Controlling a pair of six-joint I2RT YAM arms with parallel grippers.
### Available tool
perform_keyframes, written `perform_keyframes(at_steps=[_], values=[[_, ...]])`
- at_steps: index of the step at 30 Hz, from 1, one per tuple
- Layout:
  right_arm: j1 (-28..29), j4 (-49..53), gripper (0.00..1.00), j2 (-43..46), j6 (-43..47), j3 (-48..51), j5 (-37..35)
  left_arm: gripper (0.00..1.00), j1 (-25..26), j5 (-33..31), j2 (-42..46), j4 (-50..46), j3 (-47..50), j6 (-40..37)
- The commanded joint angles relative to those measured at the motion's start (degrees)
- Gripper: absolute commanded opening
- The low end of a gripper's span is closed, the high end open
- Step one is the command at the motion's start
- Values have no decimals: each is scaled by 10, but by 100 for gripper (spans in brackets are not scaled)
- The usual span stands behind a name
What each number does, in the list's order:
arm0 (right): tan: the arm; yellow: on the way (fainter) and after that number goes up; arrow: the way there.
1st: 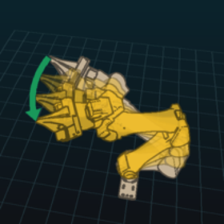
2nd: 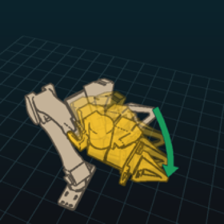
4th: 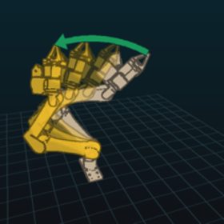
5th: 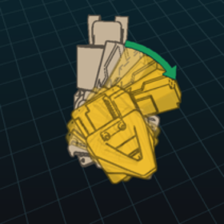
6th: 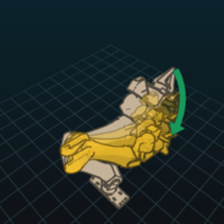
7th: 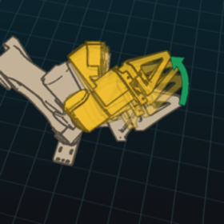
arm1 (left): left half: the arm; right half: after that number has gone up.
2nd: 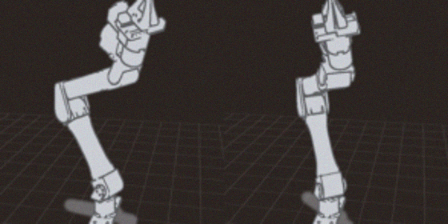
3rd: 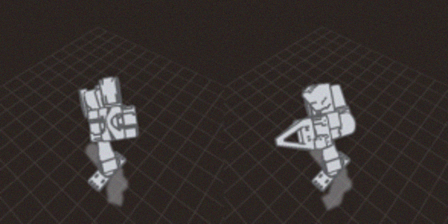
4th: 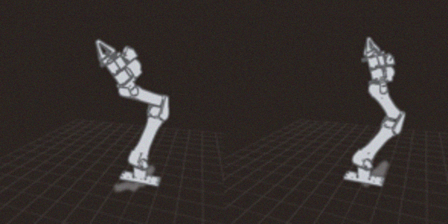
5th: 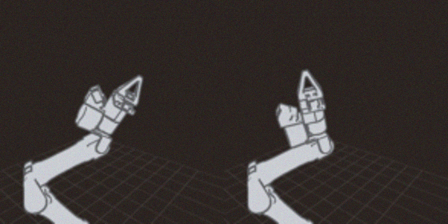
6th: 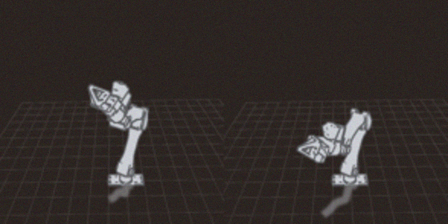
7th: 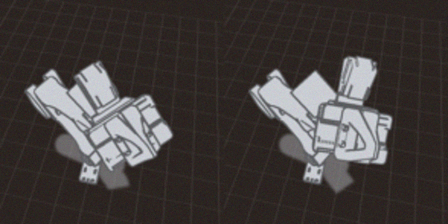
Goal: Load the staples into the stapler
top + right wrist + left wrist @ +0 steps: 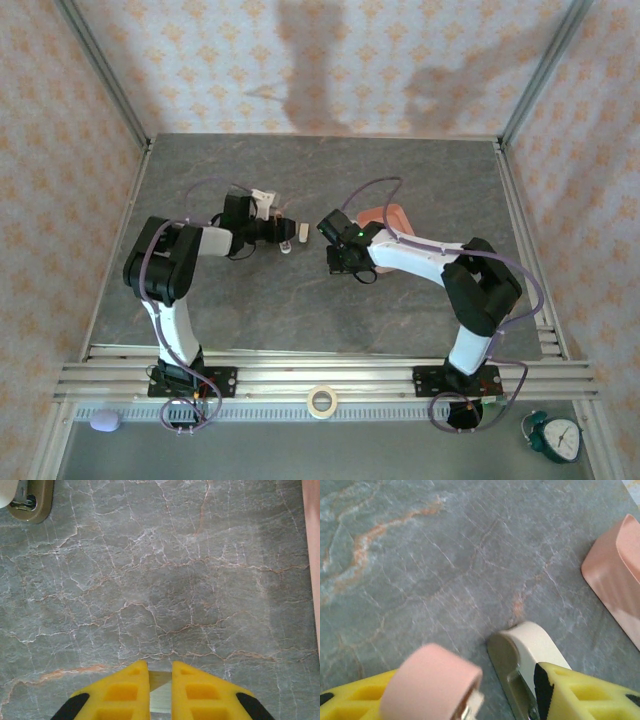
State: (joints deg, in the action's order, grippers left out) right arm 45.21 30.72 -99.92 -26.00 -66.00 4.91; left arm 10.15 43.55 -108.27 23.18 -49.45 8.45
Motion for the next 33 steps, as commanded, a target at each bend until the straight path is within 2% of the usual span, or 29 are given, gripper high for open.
perform_keyframes(at_steps=[1, 21, 25, 33], values=[[-3, -1, 14, 25, -13, 10, -15, 60, 12, 16, 30, 17, 27, -13], [6, -4, 14, 56, -25, 27, -10, 60, 58, -42, 107, -32, 103, -22], [8, -3, 14, 62, -22, 23, -10, 64, 61, -66, 138, -42, 119, -6], [8, 23, 14, 46, -5, -1, 13, 75, 61, -167, 253, -116, 144, 41]])
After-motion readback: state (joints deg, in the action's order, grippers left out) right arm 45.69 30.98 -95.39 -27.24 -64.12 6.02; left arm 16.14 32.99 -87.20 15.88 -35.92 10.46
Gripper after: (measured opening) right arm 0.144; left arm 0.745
